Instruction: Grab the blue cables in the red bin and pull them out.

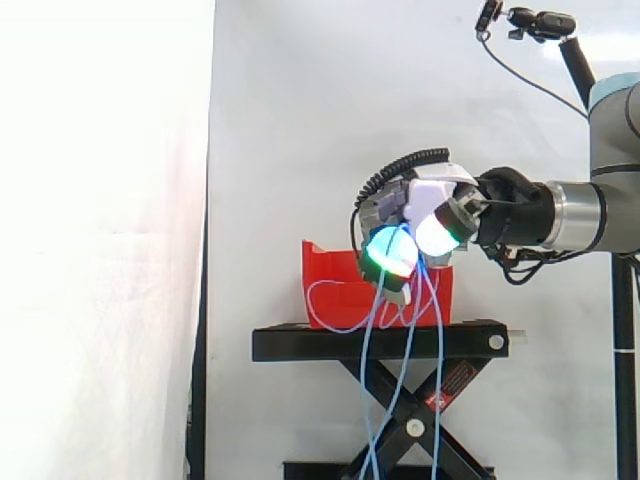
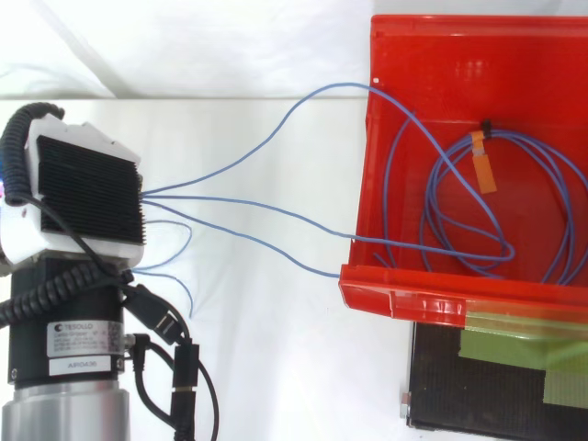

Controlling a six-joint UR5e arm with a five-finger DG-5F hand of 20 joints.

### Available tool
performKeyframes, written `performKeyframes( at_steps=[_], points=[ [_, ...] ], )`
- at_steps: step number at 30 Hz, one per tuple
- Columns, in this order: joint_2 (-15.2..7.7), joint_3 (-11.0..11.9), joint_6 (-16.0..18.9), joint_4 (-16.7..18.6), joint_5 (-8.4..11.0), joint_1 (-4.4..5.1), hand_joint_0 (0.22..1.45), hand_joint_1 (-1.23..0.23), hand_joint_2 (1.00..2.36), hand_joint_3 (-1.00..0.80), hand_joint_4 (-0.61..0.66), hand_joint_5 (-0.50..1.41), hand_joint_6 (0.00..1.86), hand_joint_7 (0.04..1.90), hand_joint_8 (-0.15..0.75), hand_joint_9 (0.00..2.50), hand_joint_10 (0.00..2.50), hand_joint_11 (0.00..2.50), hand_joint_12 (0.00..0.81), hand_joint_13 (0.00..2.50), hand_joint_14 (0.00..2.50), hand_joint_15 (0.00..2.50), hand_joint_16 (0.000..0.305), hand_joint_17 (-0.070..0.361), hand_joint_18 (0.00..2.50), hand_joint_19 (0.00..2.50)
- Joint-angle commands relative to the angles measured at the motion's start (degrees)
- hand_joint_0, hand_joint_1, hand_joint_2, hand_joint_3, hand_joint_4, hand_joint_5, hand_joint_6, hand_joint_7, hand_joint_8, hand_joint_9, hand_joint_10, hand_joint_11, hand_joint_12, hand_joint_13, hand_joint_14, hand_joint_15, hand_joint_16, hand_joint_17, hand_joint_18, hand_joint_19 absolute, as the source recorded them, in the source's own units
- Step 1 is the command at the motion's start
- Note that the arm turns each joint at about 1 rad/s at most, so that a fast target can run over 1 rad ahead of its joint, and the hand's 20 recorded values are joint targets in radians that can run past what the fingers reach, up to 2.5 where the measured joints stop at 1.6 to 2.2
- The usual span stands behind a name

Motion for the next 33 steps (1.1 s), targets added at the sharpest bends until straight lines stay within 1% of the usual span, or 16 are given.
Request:
performKeyframes(
  at_steps=[1, 7, 16, 21, 23, 33],
  points=[
    [0.06, 0.01, -0.08, -0.05, 0.0, 0.0, 0.74, -0.95, 1.0, -1.0, 0.38, 0.66, 0.79, 0.4, 0.388, 1.02, 0.22, 1.58, 0.384, 0.88, 2.5, 0.54, 0.054, 0.121, 0.99, 0.81],
    [0.06, 0.01, -0.17, -0.05, 0.0, 0.0, 0.68, -0.87, 1.0, -1.0, 0.4, 0.77, 0.58, 0.51, 0.412, 1.05, 0.23, 1.54, 0.404, 0.91, 2.5, 0.52, 0.06, 0.135, 0.99, 0.64],
    [0.06, 0.01, -0.26, 0.04, 0.0, 0.0, 0.61, -0.84, 1.0, -1.0, 0.41, 0.89, 0.45, 0.57, 0.436, 1.1, 0.2, 1.54, 0.431, 0.94, 2.5, 0.49, 0.067, 0.152, 1.01, 0.49],
    [0.06, 0.01, -0.34, -0.05, 0.0, 0.0, 0.6, -0.84, 1.0, -1.0, 0.43, 0.92, 0.42, 0.59, 0.441, 1.13, 0.18, 1.54, 0.437, 0.96, 2.5, 0.45, 0.069, 0.155, 1.02, 0.45],
    [0.06, 0.01, -0.34, -0.05, -0.35, 0.0, 0.6, -0.84, 1.0, -1.0, 0.41, 0.95, 0.4, 0.61, 0.447, 1.16, 0.16, 1.55, 0.435, 0.97, 2.5, 0.48, 0.069, 0.156, 1.03, 0.44],
    [-0.03, 0.01, -0.43, -0.05, -0.53, 0.0, 0.59, -0.86, 1.0, -1.0, 0.4, 0.98, 0.47, 0.61, 0.443, 1.2, 0.2, 1.54, 0.438, 1.0, 2.5, 0.49, 0.07, 0.158, 1.1, 0.44]
  ],
)
